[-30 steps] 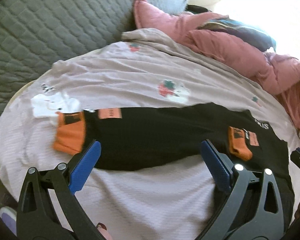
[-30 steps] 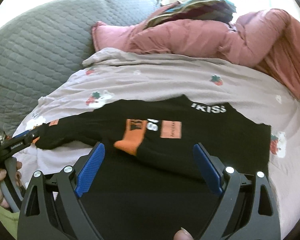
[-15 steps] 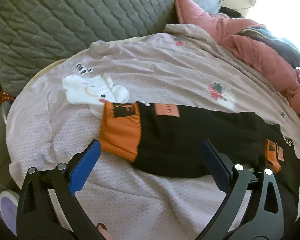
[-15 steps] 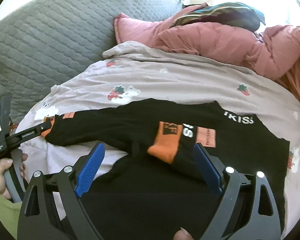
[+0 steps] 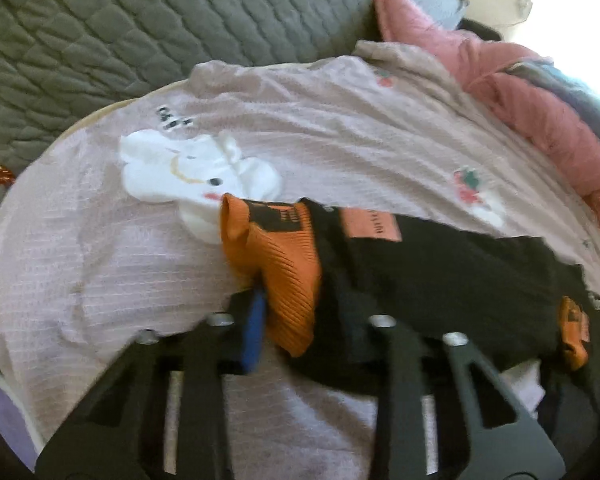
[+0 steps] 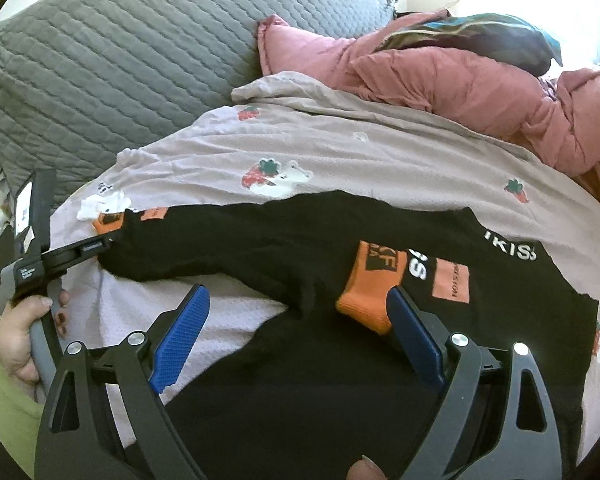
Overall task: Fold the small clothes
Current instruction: 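Grasp the orange cuff with the left gripper and lift it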
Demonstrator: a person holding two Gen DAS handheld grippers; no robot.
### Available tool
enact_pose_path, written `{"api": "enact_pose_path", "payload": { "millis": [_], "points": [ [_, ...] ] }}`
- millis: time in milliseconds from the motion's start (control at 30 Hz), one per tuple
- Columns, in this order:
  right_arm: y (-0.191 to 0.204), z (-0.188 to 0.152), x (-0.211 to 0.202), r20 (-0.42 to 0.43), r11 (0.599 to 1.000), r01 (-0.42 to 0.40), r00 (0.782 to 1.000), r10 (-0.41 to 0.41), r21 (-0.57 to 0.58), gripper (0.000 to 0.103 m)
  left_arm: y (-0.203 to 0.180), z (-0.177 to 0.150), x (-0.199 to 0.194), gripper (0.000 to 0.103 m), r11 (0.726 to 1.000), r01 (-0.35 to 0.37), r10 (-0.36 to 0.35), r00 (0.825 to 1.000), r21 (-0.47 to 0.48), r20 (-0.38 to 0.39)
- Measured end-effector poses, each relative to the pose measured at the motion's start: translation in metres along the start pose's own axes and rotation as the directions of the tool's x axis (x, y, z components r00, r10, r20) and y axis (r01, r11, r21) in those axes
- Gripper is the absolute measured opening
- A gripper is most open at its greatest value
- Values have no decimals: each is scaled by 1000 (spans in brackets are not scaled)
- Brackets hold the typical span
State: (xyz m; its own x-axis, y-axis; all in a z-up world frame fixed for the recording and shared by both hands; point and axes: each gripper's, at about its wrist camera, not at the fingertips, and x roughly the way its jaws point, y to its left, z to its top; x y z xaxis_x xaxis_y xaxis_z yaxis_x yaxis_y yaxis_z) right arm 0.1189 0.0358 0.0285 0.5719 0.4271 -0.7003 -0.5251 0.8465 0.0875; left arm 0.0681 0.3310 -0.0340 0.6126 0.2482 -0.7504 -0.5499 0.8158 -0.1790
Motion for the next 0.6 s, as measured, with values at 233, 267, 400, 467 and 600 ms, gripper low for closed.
{"api": "enact_pose_path", "payload": {
  "millis": [233, 267, 400, 467, 600],
  "points": [
    [-27, -9, -6, -7, 997, 26, 1000, -25, 69, 89, -20, 7, -37, 9, 988, 152, -155, 983, 37, 98],
    [-30, -10, -8, -4, 997, 28, 1000, -28, 76, 89, -25, 7, -43, 9, 984, 174, -178, 978, 46, 105],
    [-48, -14, -19, 9, 993, 43, 999, -45, 114, 89, -46, 8, -62, 9, 963, 256, -264, 957, 82, 118],
    [-58, -16, -26, 20, 989, 48, 998, -51, 139, 89, -60, 6, -74, 9, 951, 288, -301, 946, 110, 121],
    [-79, -22, -41, 42, 980, 57, 997, -66, 190, 89, -91, 2, -90, 9, 928, 332, -353, 929, 169, 114]
  ]
}}
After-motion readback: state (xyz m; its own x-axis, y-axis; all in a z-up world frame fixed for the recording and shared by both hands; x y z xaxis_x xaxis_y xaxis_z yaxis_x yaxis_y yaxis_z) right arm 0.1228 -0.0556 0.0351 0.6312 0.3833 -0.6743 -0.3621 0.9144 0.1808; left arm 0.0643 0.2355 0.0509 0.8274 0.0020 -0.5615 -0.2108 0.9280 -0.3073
